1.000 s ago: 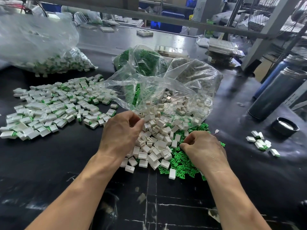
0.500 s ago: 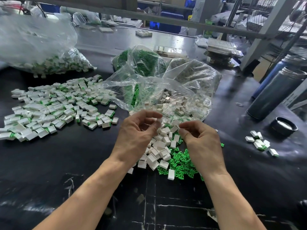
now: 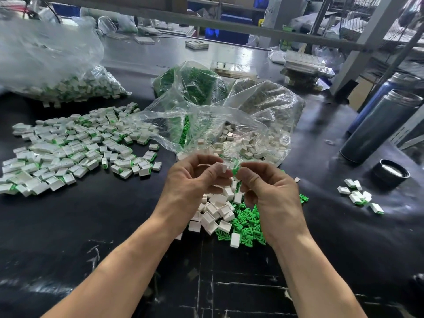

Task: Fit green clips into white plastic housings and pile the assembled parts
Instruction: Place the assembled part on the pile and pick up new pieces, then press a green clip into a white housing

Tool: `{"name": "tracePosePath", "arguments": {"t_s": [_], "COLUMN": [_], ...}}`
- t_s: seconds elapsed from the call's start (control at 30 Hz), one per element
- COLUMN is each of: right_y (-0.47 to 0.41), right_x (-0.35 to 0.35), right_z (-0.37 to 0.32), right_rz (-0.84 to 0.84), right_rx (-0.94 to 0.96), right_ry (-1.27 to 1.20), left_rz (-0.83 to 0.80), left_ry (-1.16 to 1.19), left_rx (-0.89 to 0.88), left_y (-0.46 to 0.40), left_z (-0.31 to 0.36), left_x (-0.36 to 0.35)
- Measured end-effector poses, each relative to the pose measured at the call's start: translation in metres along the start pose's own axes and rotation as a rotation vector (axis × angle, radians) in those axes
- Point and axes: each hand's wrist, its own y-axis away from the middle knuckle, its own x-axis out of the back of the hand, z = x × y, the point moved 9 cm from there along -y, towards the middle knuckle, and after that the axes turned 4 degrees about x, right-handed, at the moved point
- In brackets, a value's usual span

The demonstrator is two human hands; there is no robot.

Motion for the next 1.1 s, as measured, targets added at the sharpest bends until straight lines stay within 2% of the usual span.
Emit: {"name": "tracePosePath", "arguments": {"t_s": [0.43,0.63,0.93,1.1], "right_y": [0.005,0.007,0.005,0.007], "right_x": [-0.004,-0.002,-0.004,-0.007], "right_z": [0.001,-0.003,-0.001,-0.006], "right_rz": [0.004,0.04,-0.01,-0.047], "right_rx": [-0.004,0.064,0.047,0.107], "right_ry": [-0.048,0.072,0.069,0.202], "left_rz": [-0.036,-0.016,0.021,0.034], "left_ry": [0.14,0.023,-0.075,-0.103], "left_rx": [0.06,0.009,-0.001,0.01], "left_y": [-0.002,-0.001,0.002,0.0], "left_z": [-0.014,-0.009,-0.005,-0.004], "left_x": [-0.008,-0.005,-0.003,-0.001]}}
